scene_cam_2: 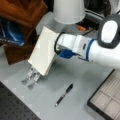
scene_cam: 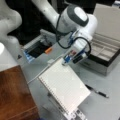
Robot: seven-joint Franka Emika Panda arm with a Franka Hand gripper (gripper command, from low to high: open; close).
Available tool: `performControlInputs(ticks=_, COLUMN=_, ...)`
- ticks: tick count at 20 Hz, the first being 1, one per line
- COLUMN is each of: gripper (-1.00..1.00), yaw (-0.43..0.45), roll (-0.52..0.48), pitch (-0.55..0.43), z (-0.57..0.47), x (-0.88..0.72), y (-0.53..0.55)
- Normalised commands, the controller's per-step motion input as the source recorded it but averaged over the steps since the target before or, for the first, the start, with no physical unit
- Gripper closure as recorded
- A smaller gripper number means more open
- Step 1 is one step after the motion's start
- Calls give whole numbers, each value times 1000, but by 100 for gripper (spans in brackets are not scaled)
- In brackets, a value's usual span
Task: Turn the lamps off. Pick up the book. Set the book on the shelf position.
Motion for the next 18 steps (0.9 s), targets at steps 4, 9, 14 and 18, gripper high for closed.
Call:
performControlInputs(ticks=4, gripper=100, yaw=-206, roll=-218, pitch=145, z=369, x=191, y=228)
performControlInputs(ticks=9, gripper=100, yaw=-256, roll=-170, pitch=172, z=450, x=186, y=238)
performControlInputs(ticks=14, gripper=100, yaw=-263, roll=-109, pitch=146, z=436, x=180, y=193)
performControlInputs(ticks=18, gripper=100, yaw=-236, roll=-70, pitch=126, z=364, x=142, y=111)
